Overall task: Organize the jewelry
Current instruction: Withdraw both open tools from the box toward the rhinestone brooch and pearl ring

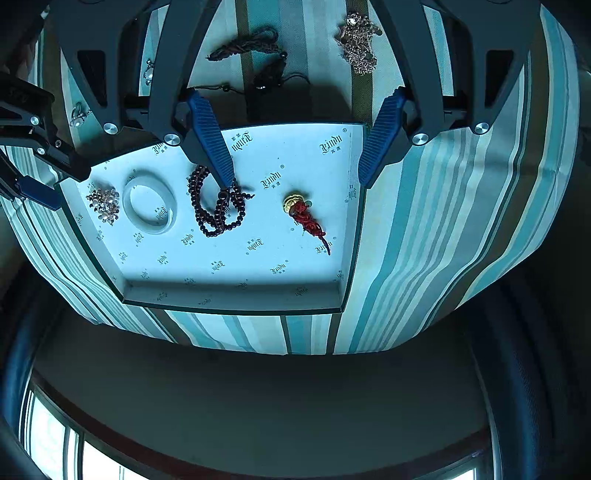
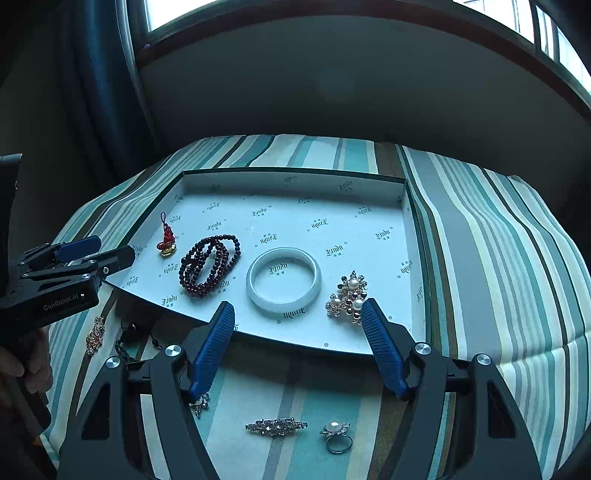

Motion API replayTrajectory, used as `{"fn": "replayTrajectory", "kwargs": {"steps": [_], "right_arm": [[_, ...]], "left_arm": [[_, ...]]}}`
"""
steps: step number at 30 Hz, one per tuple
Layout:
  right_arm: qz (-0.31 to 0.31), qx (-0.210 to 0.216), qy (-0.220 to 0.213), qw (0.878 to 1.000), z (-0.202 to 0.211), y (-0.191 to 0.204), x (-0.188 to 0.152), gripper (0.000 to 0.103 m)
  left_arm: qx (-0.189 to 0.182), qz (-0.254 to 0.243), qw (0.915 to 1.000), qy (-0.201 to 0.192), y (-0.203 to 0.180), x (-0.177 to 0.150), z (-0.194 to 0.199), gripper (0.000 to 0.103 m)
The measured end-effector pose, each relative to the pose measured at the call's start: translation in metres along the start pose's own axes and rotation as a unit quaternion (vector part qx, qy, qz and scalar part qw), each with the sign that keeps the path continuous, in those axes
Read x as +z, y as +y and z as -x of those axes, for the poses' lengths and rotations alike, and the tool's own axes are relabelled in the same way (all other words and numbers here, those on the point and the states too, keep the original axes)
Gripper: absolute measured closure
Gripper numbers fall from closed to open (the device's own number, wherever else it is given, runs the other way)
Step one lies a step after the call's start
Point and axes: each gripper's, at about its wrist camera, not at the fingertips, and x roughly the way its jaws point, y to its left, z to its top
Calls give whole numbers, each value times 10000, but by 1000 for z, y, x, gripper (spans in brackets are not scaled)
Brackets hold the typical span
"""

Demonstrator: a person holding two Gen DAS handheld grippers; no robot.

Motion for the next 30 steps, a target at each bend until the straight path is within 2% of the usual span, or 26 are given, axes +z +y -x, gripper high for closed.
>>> {"fn": "replayTrajectory", "kwargs": {"steps": [7, 9, 14, 19, 30], "right_arm": [[-32, 1, 322, 9995, 7, 1, -39, 34], [-52, 21, 449, 9990, 7, 1, -50, 41], [-65, 73, 689, 9976, 2, 4, -70, 45], [-69, 157, 732, 9972, -1, 9, -71, 47], [-57, 229, 769, 9968, -16, 16, -61, 47]], "left_arm": [[15, -65, 9998, 212, -4, -38, 19, 33], [3, -38, 9996, 290, -5, -50, 22, 33], [25, -30, 9989, 466, -6, -76, 28, 33], [5, 88, 9982, 595, -2, -86, 26, 33], [23, 192, 9978, 627, 6, -83, 22, 33]]}}
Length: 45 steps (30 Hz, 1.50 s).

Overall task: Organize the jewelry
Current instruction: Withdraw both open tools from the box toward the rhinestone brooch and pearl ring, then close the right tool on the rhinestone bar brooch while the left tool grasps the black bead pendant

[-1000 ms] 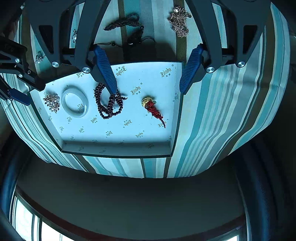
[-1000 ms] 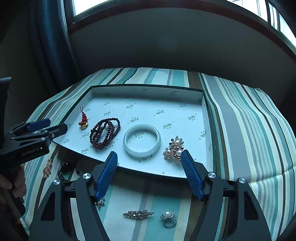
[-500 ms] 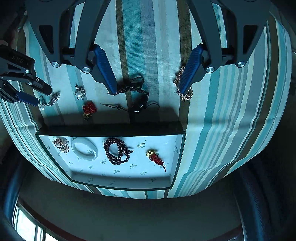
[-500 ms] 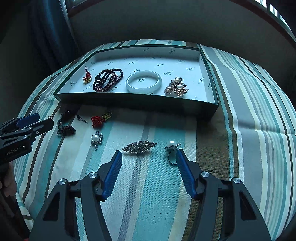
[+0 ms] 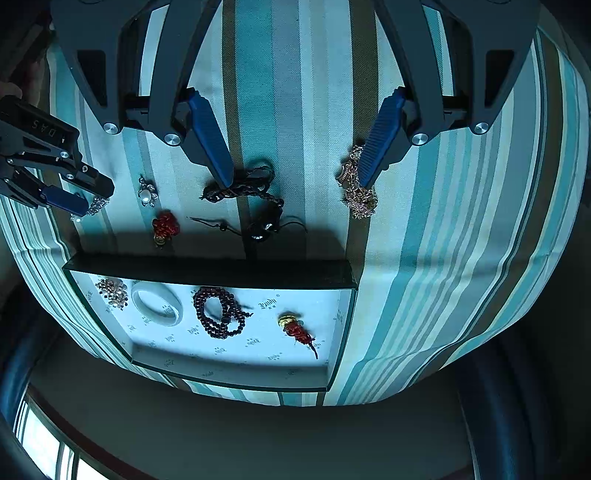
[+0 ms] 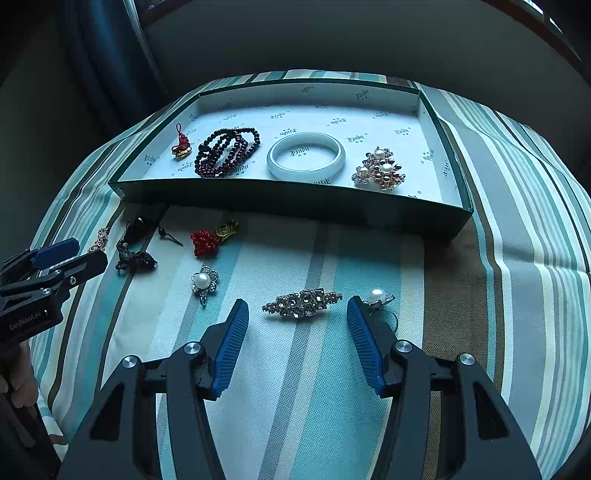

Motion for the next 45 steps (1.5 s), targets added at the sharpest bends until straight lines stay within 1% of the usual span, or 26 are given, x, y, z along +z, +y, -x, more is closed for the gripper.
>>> {"fn": "replayTrajectory", "kwargs": {"steps": [5, 8, 13, 16, 18, 22, 24, 27, 34, 35, 36, 38, 41, 45], "right_arm": [[153, 102, -47, 9998, -6, 9, 7, 47], [182, 179, -69, 9996, -6, 11, 8, 49], [46, 25, -51, 10000, 0, 3, 4, 49], [90, 21, -23, 10000, 0, 6, 2, 50], [181, -55, -10, 9998, -2, 9, 1, 53], [184, -213, 12, 9996, -1, 5, 0, 56], [163, -265, 17, 9995, 0, 1, -1, 61], [142, -258, 21, 9996, 0, -2, -2, 65], [233, -200, -90, 9995, -3, 3, 6, 66], [239, -201, -79, 9995, -4, 4, 7, 67], [246, -181, -51, 9995, -5, 4, 7, 72], [299, -224, -50, 9993, -6, 5, 6, 76], [300, -224, -62, 9993, -4, 3, 4, 88], [305, -217, -64, 9993, -3, 2, 4, 89]], "left_arm": [[-29, 4, 10000, 64, 0, 1, -5, 33], [-37, 5, 9999, 98, 0, 0, -8, 33], [-45, 18, 9999, 131, 1, 1, -11, 33], [-56, 28, 9999, 136, 1, 1, -12, 33], [-67, 21, 9999, 141, 0, 1, -12, 33], [-90, -3, 9999, 139, -1, 1, -11, 33], [-97, 0, 9999, 136, -1, 1, -11, 33], [-108, 7, 9998, 149, -1, 1, -11, 33], [-115, 13, 9998, 161, -2, 1, -12, 33], [-114, 17, 9998, 167, -1, 1, -12, 33], [-113, 18, 9998, 175, -1, 1, -12, 33], [-117, 24, 9997, 192, -1, 1, -13, 33], [-118, 35, 9997, 216, -1, 2, -15, 33], [-139, 21, 9996, 226, -3, 3, -15, 33]]}}
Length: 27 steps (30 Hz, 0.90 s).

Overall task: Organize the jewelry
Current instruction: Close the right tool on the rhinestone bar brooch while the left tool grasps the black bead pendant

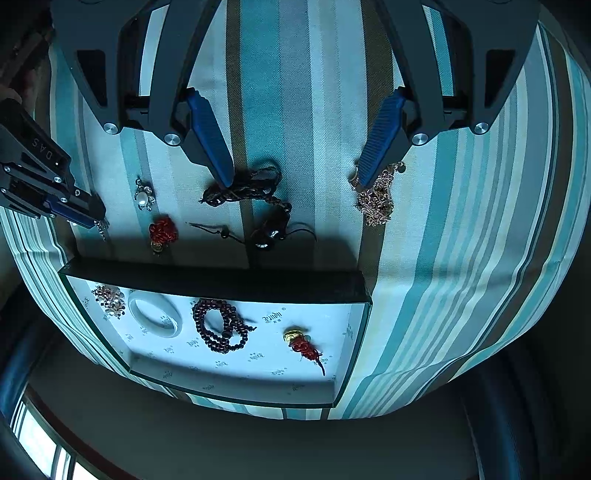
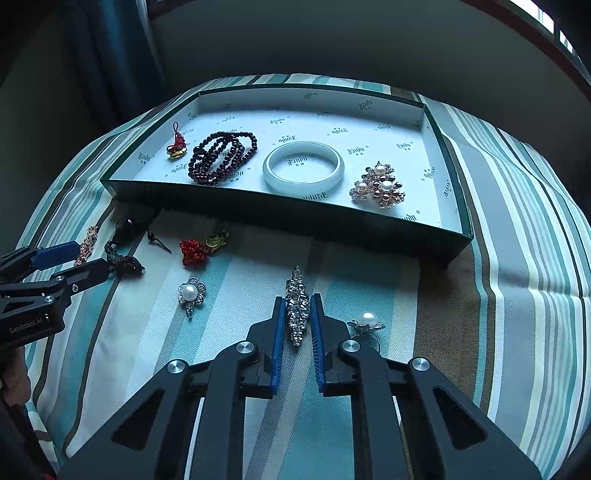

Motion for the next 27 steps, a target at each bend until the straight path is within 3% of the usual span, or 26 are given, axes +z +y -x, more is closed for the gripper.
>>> {"fn": "replayTrajectory", "kwargs": {"steps": [12, 15, 27], "right_arm": [[-25, 69, -54, 10000, 0, -1, -2, 89], [-64, 109, -68, 9999, 0, -3, -1, 89], [-164, 135, -130, 9997, -8, -8, 11, 89]], "left_arm": [[64, -78, 9999, -21, -6, 18, -9, 36], [92, -62, 9999, 6, -4, 25, -14, 46], [46, -272, 9996, 99, -9, 28, -27, 59]]}}
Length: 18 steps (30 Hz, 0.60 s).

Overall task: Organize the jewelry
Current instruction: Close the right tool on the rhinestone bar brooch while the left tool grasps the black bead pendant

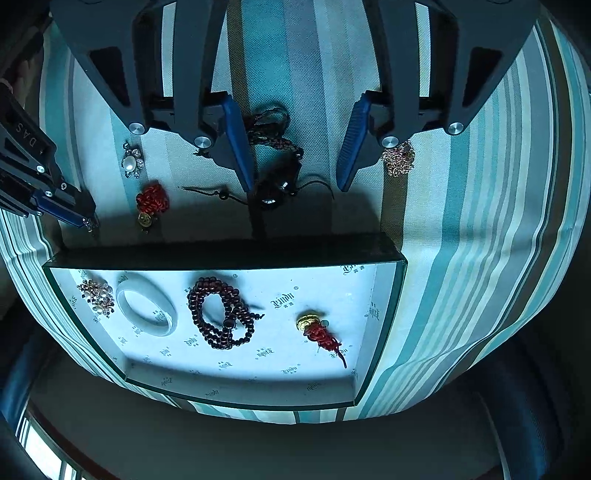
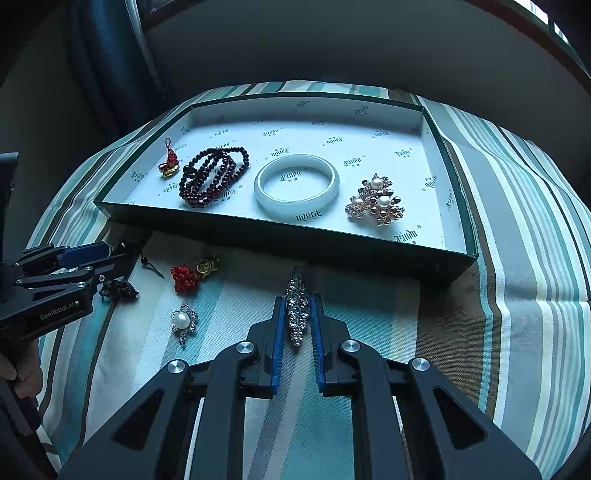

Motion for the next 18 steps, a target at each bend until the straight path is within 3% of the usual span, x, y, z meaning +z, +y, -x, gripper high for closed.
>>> {"fn": "replayTrajectory", "kwargs": {"steps": [6, 18], "right_arm": [[14, -15, -16, 10000, -1, 1, 1, 89], [-6, -7, -42, 10000, 0, 0, 0, 89]], "left_arm": [[-66, -233, 9997, -41, -5, 2, 0, 81], [-21, -234, 9996, -160, -3, 1, 11, 85]]}}
